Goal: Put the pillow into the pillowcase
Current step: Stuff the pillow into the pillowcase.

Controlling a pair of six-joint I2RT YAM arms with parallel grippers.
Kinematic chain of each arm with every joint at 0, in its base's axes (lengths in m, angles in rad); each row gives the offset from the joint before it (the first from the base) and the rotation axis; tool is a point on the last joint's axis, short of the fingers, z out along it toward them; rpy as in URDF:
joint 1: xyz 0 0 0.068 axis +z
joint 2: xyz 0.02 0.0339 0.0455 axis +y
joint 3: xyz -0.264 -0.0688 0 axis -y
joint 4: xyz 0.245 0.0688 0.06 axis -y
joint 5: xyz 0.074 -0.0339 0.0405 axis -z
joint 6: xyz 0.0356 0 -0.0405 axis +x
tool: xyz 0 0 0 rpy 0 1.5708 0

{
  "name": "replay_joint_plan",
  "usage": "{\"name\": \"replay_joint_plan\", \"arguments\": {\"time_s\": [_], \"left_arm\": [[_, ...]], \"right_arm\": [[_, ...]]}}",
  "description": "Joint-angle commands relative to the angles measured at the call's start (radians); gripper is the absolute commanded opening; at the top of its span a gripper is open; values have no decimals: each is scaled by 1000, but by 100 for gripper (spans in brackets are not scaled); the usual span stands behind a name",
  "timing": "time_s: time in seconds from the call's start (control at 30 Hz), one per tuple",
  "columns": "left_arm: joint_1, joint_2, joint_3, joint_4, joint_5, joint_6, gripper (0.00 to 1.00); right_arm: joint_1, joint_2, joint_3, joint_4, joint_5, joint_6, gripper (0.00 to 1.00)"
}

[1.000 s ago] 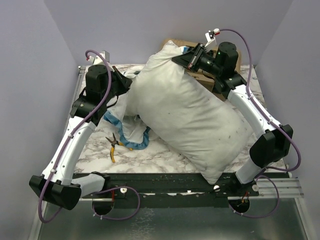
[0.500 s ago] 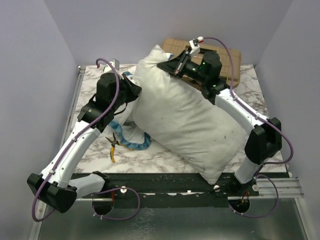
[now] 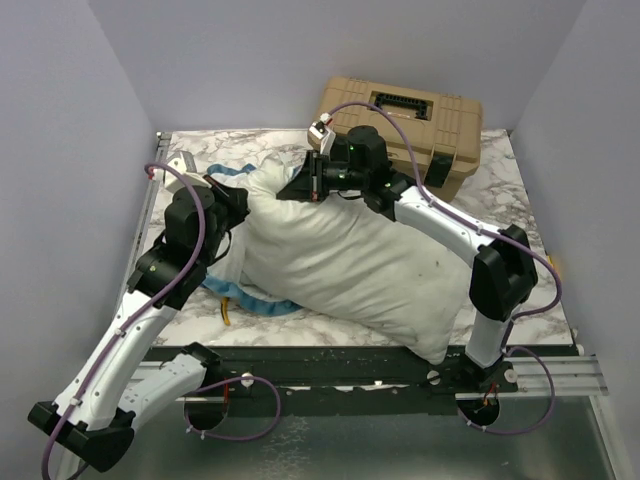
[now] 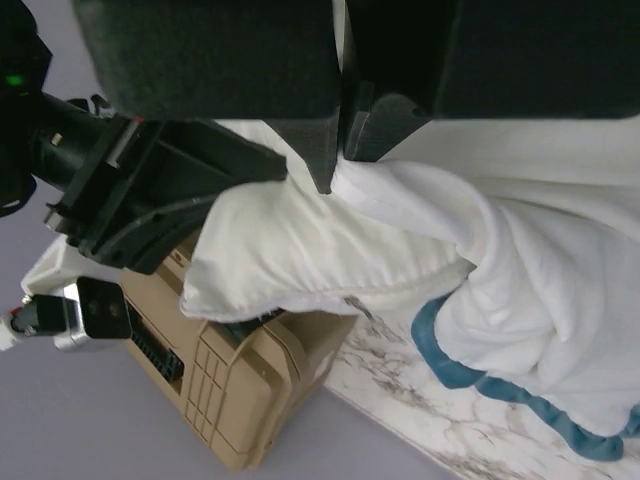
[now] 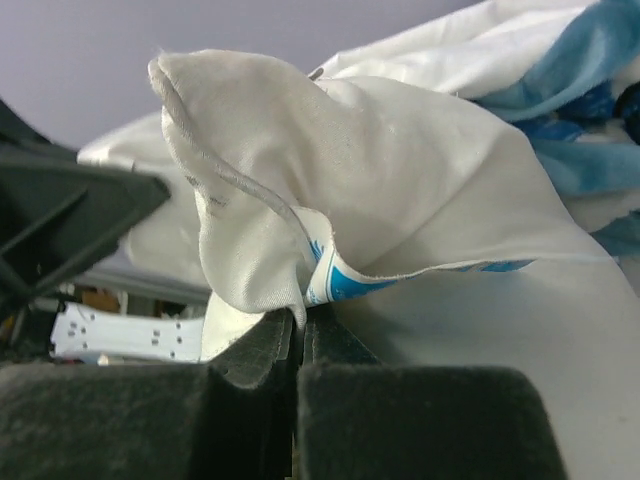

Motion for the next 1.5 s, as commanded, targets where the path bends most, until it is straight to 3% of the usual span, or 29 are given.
{"name": "replay_joint_plan", "arguments": {"time_s": [0.0,0.17,0.43,0.67,0.8,1.1,1.23,1.3,1.47], "left_arm": [[-6,-24,-36,47,-146,77,0],[-6,12,-27,110,-153,281,0],[-7,92,73,300,199,557,0],[-9,169,213,382,575,614,0],[-45,230,262,382,715,543,0],[-258,171,145,377,598,493,0],[-310,134,55,330,442,454,0],[-316,107,10,311,285,428,0],[-316,-9,-102,314,27,359,0]], "right_arm": [[11,-62,10,-287,-190,-224,0],[34,-4,80,-420,-325,-294,0],[101,194,285,-431,-395,-200,0],[103,351,546,-459,-410,-114,0],[92,358,592,-335,-388,-3,0],[-88,239,290,371,-355,549,0],[-115,225,342,369,-334,577,0],[-123,204,350,334,-315,550,0],[-131,133,388,135,-242,345,0]]}}
